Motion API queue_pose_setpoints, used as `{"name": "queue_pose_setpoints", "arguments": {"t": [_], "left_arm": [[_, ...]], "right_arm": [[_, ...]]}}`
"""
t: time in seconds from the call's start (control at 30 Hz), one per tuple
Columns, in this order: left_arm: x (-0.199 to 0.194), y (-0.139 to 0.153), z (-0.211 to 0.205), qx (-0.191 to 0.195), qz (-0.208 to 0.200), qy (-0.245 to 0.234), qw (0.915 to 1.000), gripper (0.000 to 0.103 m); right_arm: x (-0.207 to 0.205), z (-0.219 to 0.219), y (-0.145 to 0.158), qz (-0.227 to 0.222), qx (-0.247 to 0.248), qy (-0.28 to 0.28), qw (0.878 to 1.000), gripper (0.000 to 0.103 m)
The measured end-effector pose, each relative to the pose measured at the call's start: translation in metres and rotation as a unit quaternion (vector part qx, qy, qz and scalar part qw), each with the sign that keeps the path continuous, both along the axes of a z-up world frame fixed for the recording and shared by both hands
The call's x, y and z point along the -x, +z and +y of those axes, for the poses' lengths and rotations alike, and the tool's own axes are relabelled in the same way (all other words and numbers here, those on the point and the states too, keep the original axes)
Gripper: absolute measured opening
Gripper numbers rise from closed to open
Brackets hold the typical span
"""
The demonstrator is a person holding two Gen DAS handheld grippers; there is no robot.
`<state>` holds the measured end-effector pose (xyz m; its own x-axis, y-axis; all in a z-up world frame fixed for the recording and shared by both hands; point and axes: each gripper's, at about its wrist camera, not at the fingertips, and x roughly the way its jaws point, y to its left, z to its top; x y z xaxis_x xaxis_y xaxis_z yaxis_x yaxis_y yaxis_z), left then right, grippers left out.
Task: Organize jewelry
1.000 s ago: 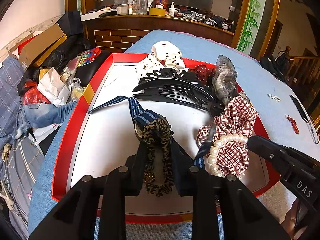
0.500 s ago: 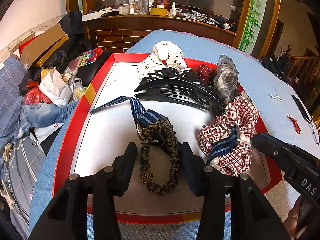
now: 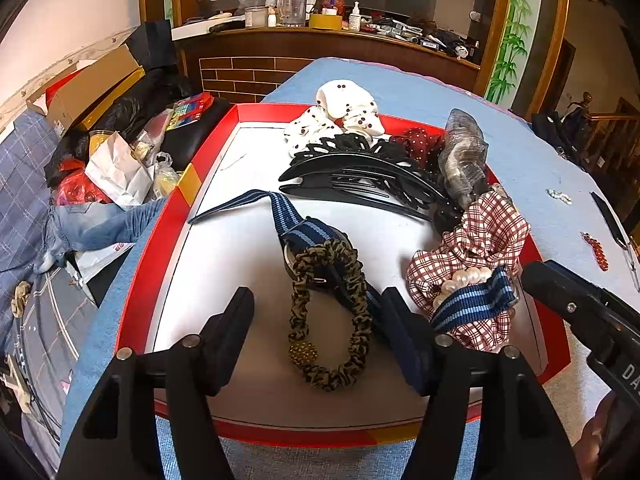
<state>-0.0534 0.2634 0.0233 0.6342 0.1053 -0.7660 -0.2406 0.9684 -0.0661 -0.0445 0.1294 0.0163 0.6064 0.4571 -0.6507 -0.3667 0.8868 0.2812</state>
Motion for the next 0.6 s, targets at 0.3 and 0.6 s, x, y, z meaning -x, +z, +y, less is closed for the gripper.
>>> {"name": "queue_pose_setpoints", "arguments": {"t": [0.3, 0.6], "left_arm": [[0.001, 0.000, 0.003, 0.000, 0.001, 0.007, 1.0000, 0.074], [0.026, 0.014, 0.003, 0.004, -0.054, 0.036, 0.9979, 0.084]], "right_arm": [[0.003, -0.001, 0.003, -0.010, 0.003, -0.004, 1.000, 0.051], [0.023, -0.014, 0.008, -0.032, 0.017, -0.026, 0.999, 0.071]]}}
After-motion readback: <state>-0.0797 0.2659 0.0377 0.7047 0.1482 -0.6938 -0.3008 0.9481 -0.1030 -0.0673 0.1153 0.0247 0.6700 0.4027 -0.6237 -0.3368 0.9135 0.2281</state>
